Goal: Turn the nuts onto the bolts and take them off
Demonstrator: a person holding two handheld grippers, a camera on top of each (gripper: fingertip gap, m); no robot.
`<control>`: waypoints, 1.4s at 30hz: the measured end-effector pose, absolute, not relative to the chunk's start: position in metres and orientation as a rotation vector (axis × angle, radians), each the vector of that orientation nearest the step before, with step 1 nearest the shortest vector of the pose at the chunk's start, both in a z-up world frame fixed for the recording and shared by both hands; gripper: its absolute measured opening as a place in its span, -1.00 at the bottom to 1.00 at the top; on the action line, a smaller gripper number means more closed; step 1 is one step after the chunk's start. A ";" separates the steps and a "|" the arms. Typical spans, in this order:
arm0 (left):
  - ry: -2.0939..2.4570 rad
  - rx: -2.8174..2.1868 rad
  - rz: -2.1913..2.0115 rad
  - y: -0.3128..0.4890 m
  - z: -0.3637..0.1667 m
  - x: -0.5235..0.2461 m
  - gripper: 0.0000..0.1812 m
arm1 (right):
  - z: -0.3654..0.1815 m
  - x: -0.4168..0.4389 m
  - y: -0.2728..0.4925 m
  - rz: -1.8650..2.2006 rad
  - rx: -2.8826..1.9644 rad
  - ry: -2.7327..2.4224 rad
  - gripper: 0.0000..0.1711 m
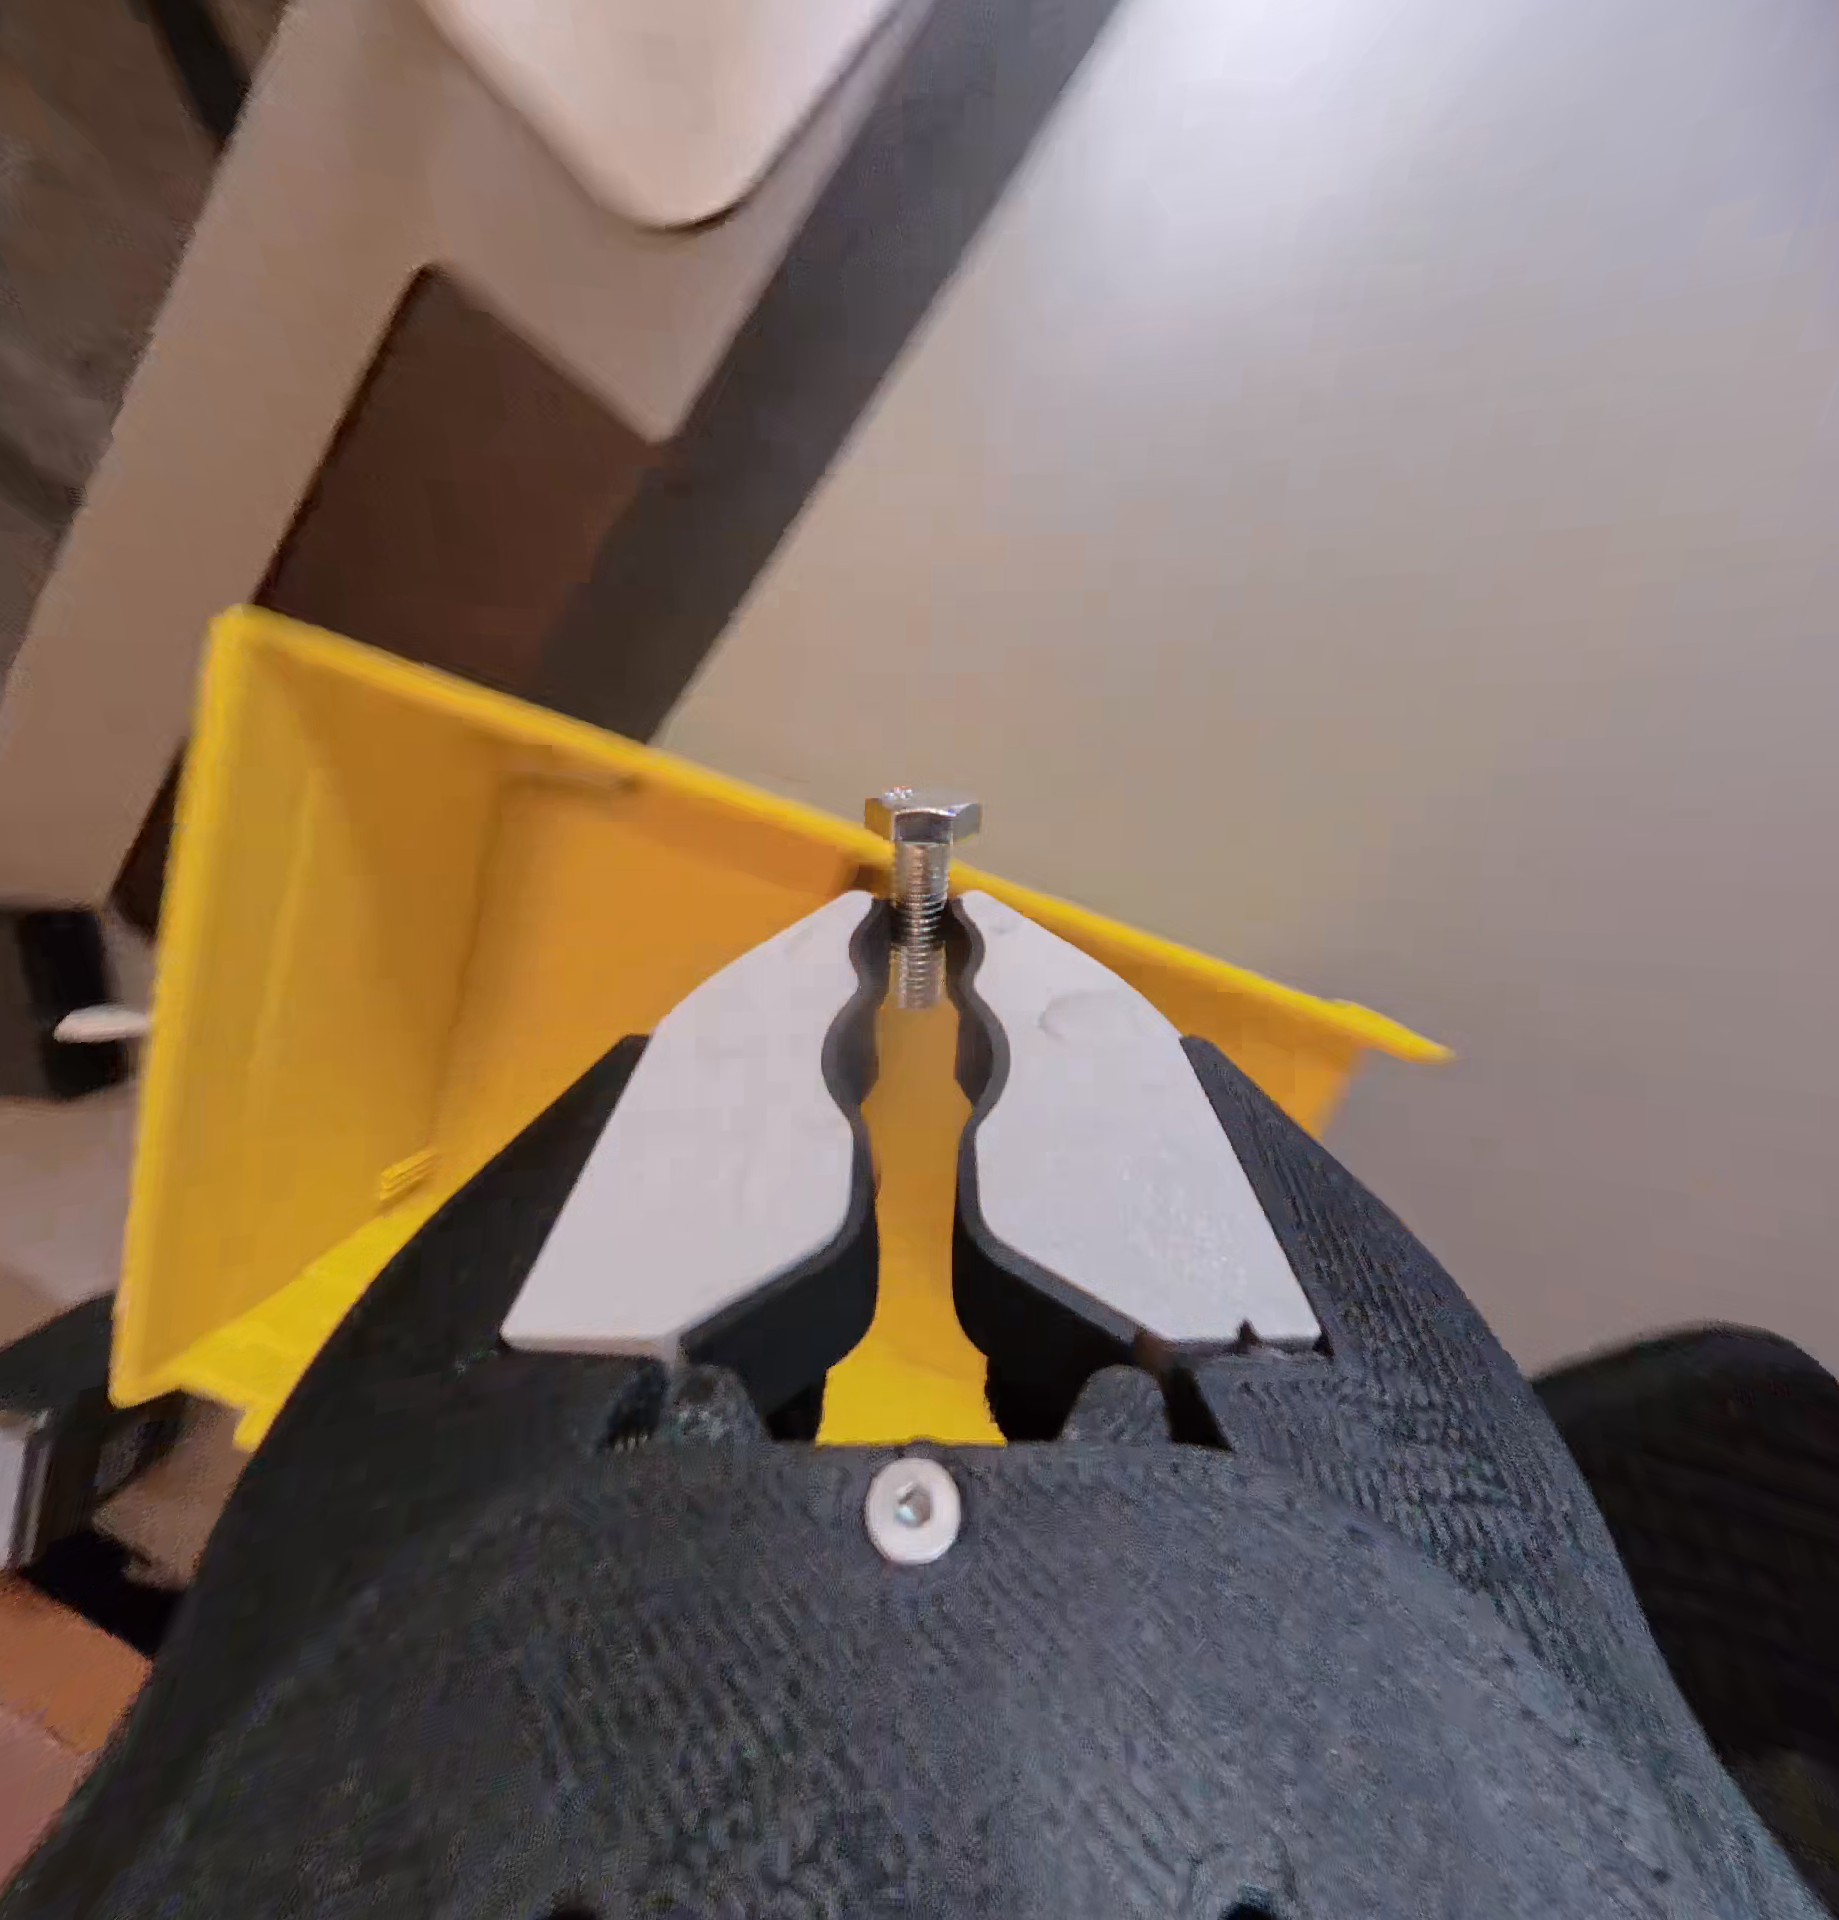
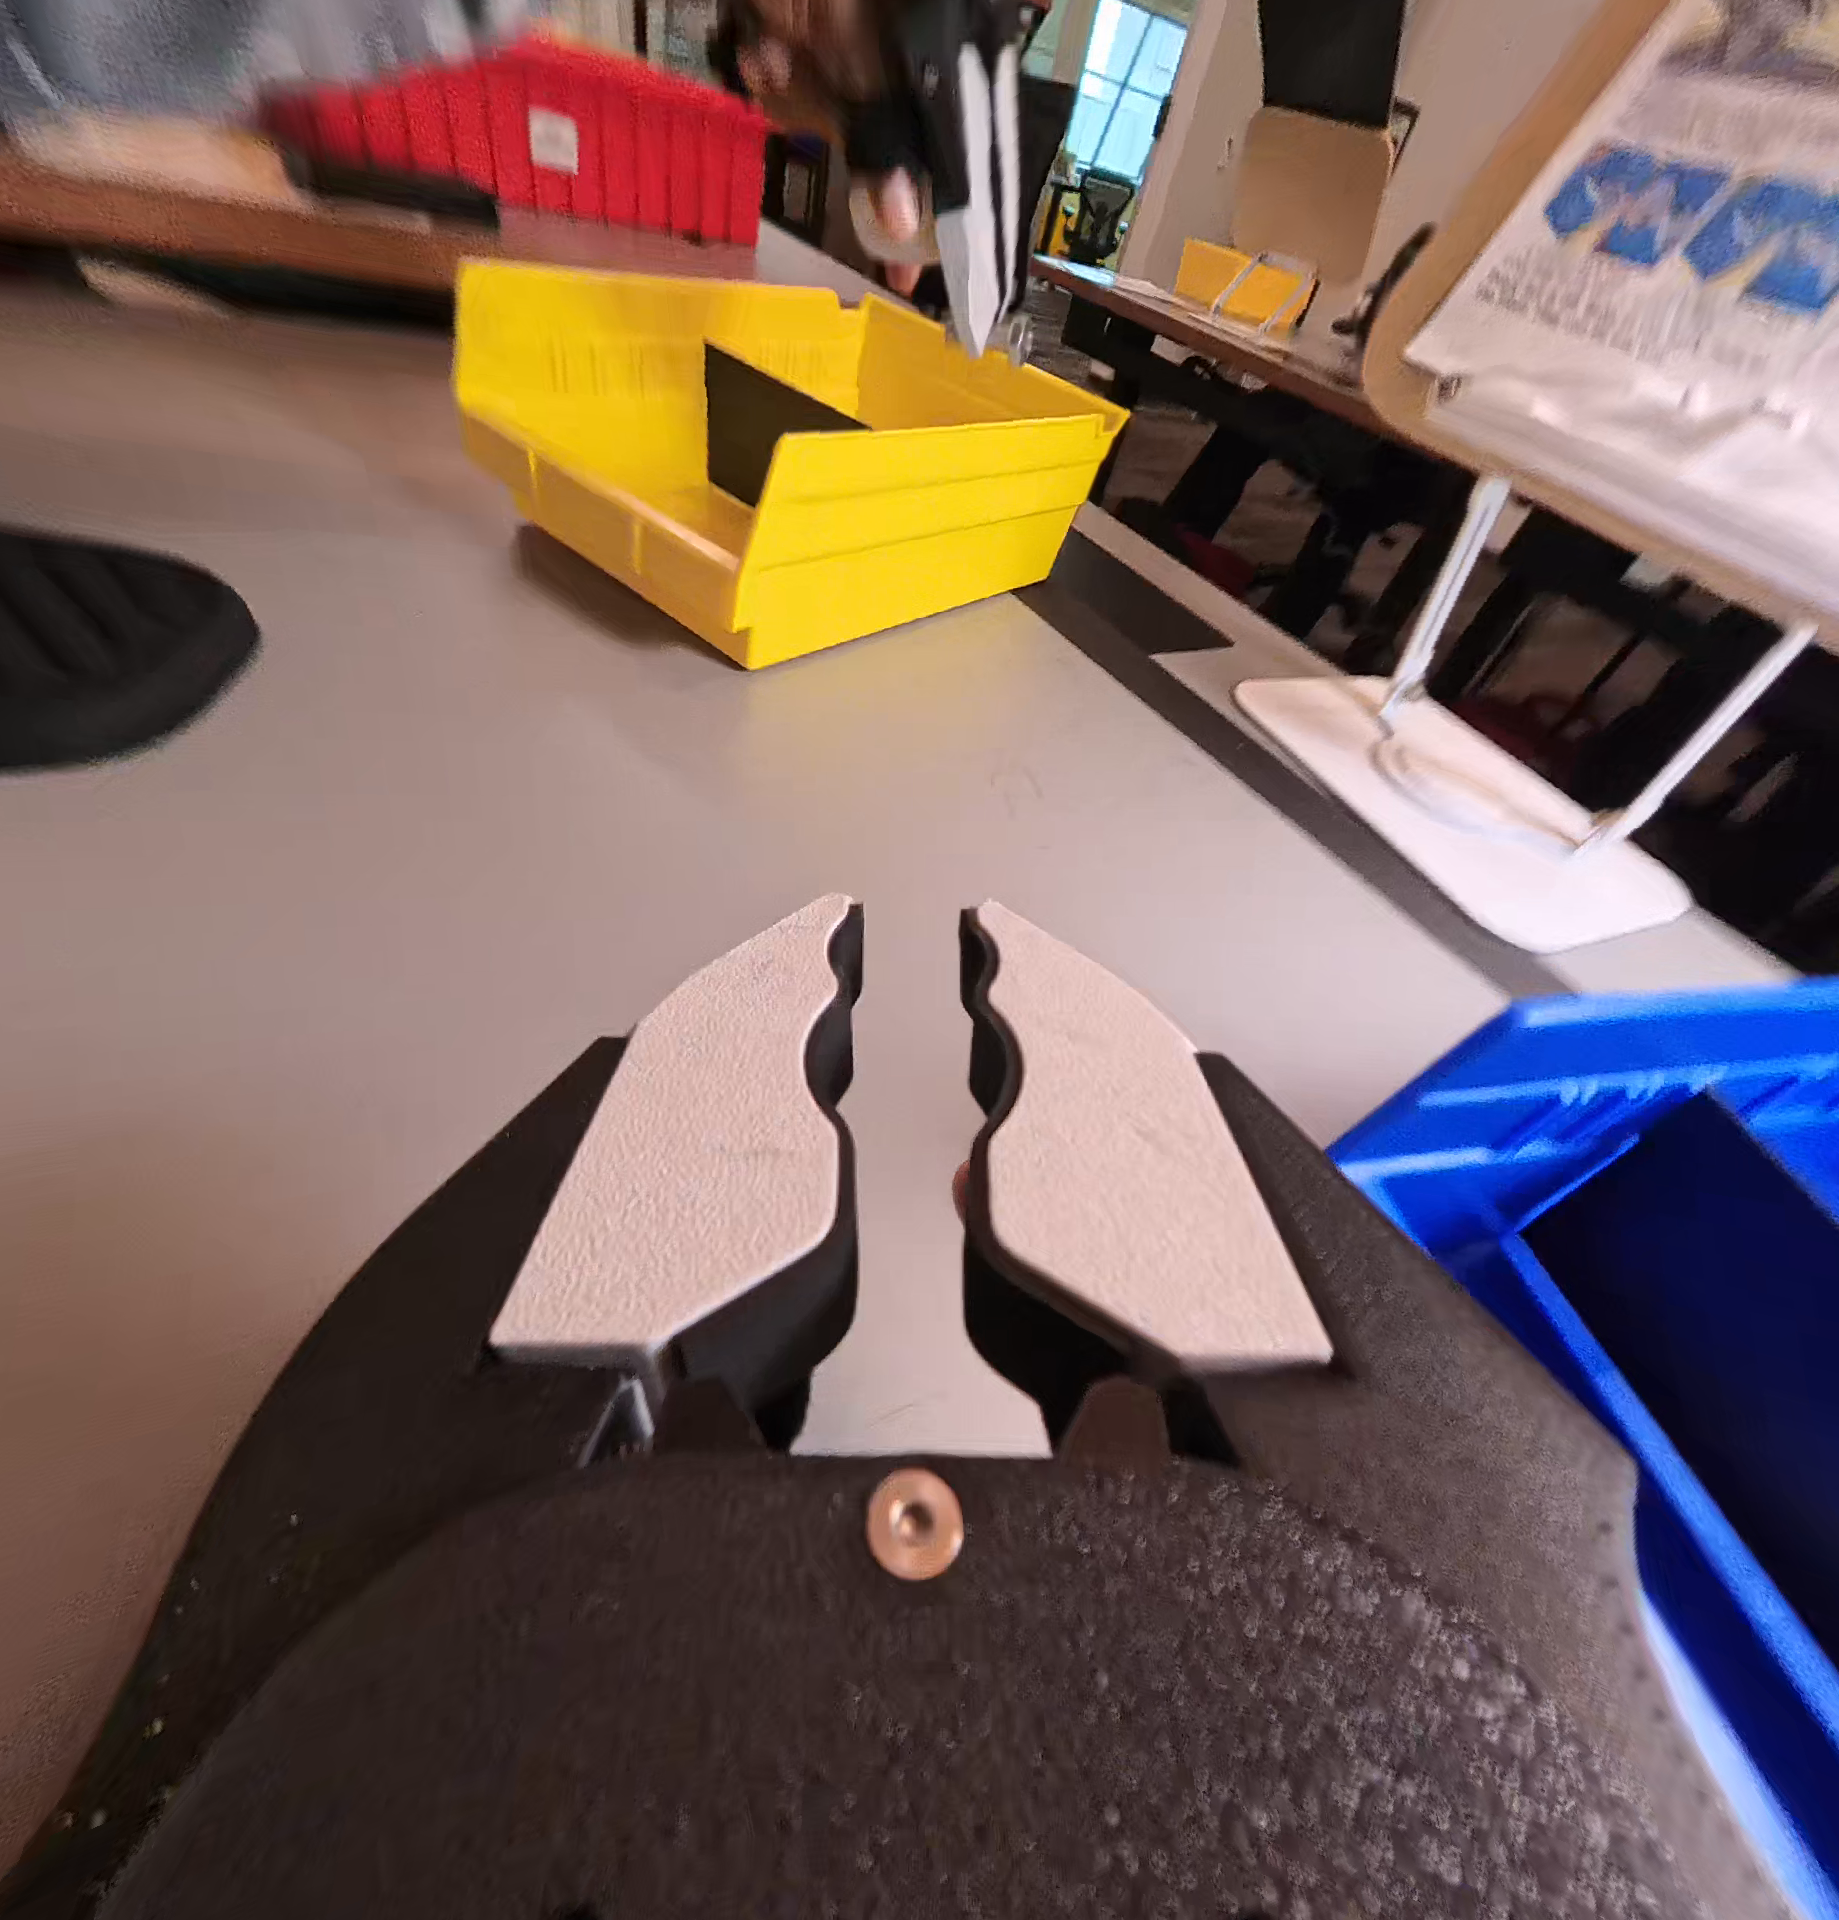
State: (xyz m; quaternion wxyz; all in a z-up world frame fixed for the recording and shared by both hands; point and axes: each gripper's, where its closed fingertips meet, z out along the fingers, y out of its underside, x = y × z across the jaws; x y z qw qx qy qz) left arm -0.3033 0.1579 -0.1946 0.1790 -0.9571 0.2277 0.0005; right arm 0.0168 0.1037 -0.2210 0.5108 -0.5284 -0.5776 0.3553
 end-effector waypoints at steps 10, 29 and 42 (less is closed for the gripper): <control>1.177 -2.651 -0.500 0.066 -0.224 -0.074 -0.88 | -0.219 -0.030 0.071 0.217 -0.796 -1.724 -0.61; 1.063 -1.947 -0.803 0.060 -0.168 -0.009 -0.69 | -0.195 -0.016 0.064 0.865 -0.947 -1.443 -0.78; 1.115 -1.640 -0.748 0.035 -0.150 0.017 -0.89 | -0.164 -0.010 0.026 1.360 -0.932 -1.316 -0.78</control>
